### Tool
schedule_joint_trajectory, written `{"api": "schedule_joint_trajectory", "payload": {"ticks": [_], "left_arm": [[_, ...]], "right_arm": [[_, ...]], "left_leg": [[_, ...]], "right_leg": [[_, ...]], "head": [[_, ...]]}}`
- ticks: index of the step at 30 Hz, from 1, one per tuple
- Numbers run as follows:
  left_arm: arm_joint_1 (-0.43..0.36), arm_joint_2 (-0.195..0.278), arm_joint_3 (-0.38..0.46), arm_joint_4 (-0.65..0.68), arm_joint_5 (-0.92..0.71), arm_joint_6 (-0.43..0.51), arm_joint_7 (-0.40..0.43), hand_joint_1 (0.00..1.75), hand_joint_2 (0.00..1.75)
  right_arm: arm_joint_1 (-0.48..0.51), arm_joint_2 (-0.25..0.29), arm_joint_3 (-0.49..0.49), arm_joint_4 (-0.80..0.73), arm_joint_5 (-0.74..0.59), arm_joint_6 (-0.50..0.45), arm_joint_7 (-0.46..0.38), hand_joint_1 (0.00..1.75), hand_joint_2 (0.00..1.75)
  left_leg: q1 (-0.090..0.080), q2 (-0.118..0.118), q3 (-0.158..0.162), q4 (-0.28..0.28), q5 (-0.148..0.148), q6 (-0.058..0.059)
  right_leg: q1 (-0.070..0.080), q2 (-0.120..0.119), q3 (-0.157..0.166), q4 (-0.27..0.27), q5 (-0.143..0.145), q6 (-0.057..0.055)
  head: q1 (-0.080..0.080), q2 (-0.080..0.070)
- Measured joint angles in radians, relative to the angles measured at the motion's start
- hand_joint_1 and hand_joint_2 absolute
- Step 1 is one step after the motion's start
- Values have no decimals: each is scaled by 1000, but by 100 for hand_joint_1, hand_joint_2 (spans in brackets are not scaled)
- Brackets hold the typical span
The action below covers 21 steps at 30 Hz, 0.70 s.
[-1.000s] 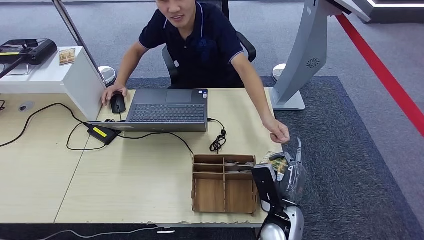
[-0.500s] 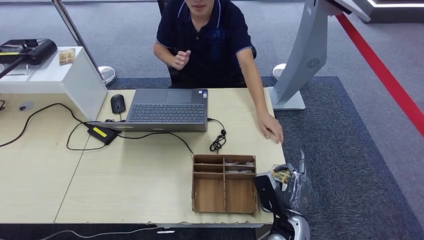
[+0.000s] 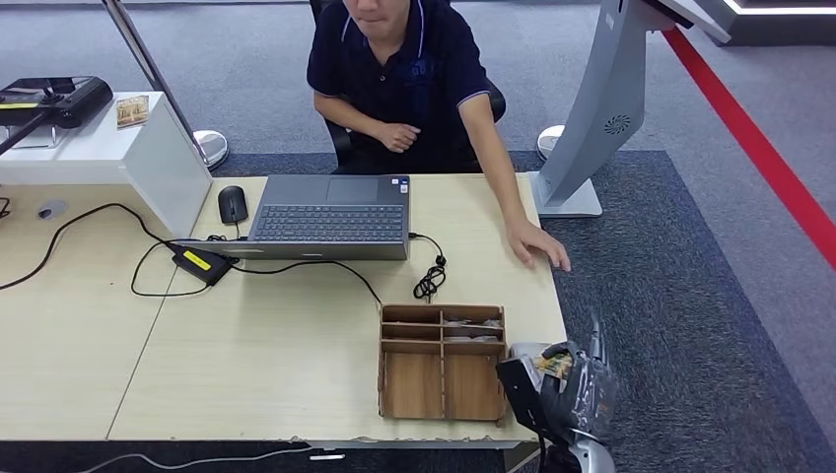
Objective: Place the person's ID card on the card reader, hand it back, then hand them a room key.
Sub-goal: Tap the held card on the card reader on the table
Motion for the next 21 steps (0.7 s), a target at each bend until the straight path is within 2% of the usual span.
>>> {"api": "schedule_joint_trajectory", "payload": {"ticks": [6,14,21], "left_arm": [[0,0,0,0,1,1,0,0,0],[0,0,0,0,0,0,1,0,0],[0,0,0,0,-1,-3,1,0,0]], "right_arm": [[4,-9,26,18,5,0,12,175,175],[6,-22,76,43,101,0,60,175,175],[6,-35,110,54,119,0,77,175,175]], "left_leg": [[0,0,0,0,0,0],[0,0,0,0,0,0],[0,0,0,0,0,0]], "right_leg": [[0,0,0,0,0,0],[0,0,0,0,0,0],[0,0,0,0,0,0]], "head": [[0,0],[0,0],[0,0]]}}
